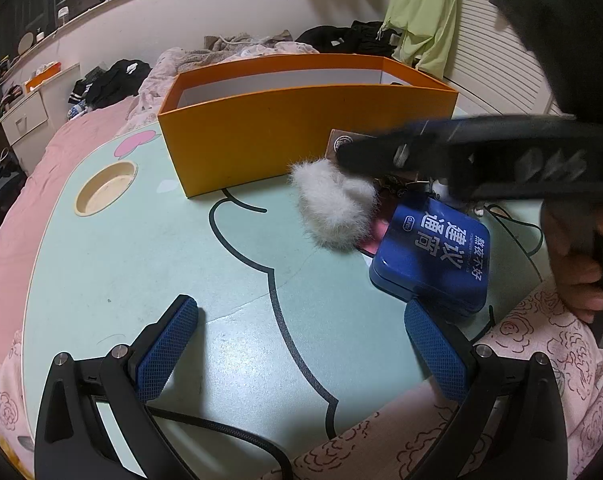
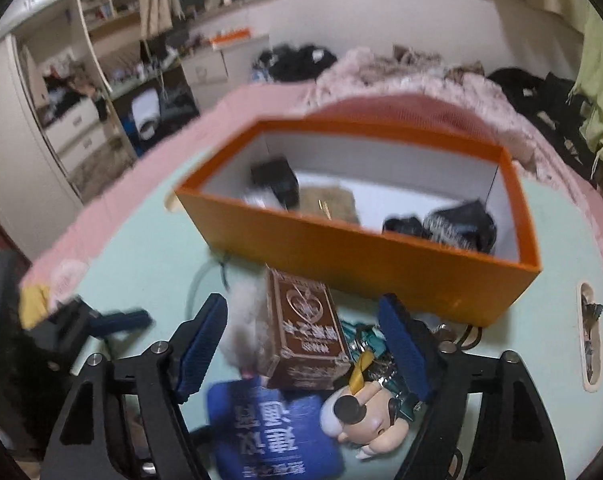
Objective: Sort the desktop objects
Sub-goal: 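Pull back from the box and grasp the brown card box, right gripper, then grasp the white fluffy ball with the left gripper while the right carries the card box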
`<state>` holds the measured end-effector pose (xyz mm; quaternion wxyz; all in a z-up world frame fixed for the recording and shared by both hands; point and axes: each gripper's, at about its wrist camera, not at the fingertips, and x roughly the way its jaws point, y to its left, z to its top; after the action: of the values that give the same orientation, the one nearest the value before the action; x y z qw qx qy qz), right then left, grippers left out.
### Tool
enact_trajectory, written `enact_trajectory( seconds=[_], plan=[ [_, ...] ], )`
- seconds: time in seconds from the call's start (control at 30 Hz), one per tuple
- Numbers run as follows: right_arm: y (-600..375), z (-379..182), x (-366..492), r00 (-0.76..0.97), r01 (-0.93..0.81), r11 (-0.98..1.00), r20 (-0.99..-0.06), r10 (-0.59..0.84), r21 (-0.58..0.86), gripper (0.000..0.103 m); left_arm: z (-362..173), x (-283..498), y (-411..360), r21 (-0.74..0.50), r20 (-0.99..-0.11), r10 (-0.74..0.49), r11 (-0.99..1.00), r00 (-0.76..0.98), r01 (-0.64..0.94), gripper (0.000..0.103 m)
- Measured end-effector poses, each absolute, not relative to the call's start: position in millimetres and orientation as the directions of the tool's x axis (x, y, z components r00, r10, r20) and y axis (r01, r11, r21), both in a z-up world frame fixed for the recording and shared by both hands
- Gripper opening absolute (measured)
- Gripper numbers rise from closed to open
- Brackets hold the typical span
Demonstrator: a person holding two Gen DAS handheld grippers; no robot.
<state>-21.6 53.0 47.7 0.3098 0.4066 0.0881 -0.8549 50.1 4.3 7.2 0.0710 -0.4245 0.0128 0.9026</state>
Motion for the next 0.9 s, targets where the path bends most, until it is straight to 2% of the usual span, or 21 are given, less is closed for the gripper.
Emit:
enact_trajectory(
  seconds=[0.03, 0.07, 0.13, 0.17, 0.5, 0.73, 0.9],
  plan=[
    [52, 47, -21, -0.486, 0.606, -0.792, -0.751, -0.447, 0.079, 0.053, 7, 50, 4, -0.037, -0.768, 0.117, -0.990, -0.629, -0.139, 0.103],
    [54, 45, -22, -0.485, 0.608, -0.790, -0.749, -0.452, 0.083, 0.046, 7, 50, 4, -0.037, -0.768, 0.117, -0.990, -0.630, -0.139, 0.103],
    [62, 47, -24, -0.460, 0.622, -0.771, -0.732, -0.502, 0.138, 0.025, 7, 50, 4, -0.038, -0.767, 0.118, -0.990, -0.630, -0.139, 0.103],
    [64, 47, -24, -0.451, 0.626, -0.764, -0.726, -0.519, 0.157, 0.018, 7, 51, 4, -0.038, -0.767, 0.118, -0.990, -0.630, -0.139, 0.103],
    [103, 81, 13, -0.512, 0.648, -0.727, -0.576, -0.637, 0.228, 0.019, 7, 51, 4, -0.038, -0.767, 0.118, -0.990, -0.630, -0.139, 0.103],
    [149, 67, 47, -0.568, 0.585, -0.786, -0.590, -0.574, 0.203, 0.019, 7, 51, 4, -0.038, -0.767, 0.118, -0.990, -0.631, -0.139, 0.103],
    [164, 24, 52, -0.582, 0.529, -0.835, -0.652, -0.486, 0.151, 0.018, 11, 48, 0, -0.049, -0.773, 0.120, -0.990, -0.622, -0.130, 0.103]
  ],
)
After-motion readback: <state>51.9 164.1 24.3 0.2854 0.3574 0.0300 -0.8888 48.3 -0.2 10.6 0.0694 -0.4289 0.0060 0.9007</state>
